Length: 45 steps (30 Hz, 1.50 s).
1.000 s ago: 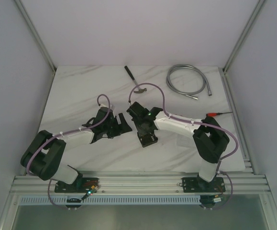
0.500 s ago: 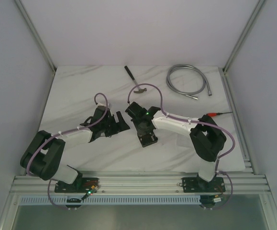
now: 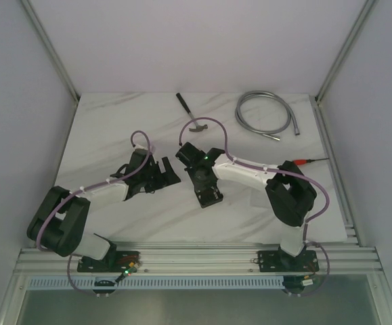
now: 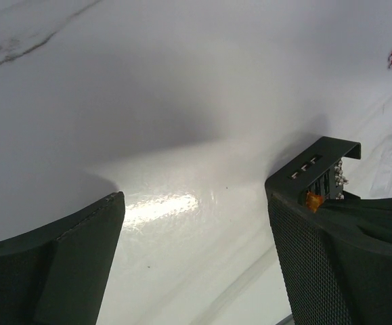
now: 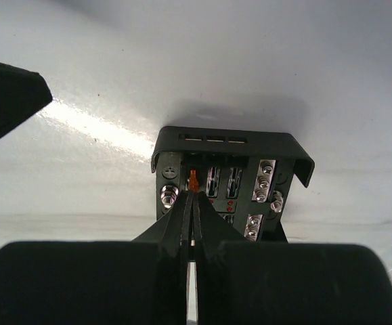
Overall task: Snap on the fuse box
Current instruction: Install the fuse at the fuse box base.
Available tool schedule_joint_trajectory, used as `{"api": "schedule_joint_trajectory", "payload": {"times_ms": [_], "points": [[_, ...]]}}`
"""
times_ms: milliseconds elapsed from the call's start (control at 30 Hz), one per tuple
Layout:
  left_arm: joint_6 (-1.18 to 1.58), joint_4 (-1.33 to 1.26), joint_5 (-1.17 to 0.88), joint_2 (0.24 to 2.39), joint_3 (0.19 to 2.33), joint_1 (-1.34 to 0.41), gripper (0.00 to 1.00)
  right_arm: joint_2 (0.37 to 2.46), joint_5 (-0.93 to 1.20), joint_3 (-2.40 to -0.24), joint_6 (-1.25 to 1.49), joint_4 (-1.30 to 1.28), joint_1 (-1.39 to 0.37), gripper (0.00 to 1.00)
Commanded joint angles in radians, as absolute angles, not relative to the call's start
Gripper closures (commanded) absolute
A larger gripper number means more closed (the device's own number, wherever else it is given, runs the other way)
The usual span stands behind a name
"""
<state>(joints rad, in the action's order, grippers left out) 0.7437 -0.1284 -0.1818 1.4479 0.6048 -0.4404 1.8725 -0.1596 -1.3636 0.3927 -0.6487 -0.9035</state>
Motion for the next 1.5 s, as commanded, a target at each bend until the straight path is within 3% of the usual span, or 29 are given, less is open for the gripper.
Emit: {"api": "schedule_joint_trajectory", "payload": {"times_ms": [0, 733, 1167, 1467], "points": [[0.710, -0.080, -0.164, 1.431, 0.605, -0.427, 0.04, 1.937, -0.157, -1.348, 0.371, -0.703, -0.887, 1.00], [0.695, -0.080, -0.166, 1.460, 0.610, -0.408, 0.02, 2.083, -0.156, -1.384, 0.338, -0.685, -0.881, 1.00], [0.694, -0.080, -0.163, 1.465, 0.608, -0.405, 0.02, 2.101, -0.181, -1.396, 0.325, -0.635, -0.859, 1.00], [0.695, -0.080, -0.163, 1.463, 0.606, -0.403, 0.02, 2.014, -0.172, -1.275, 0.317, -0.599, -0.824, 1.00]]}}
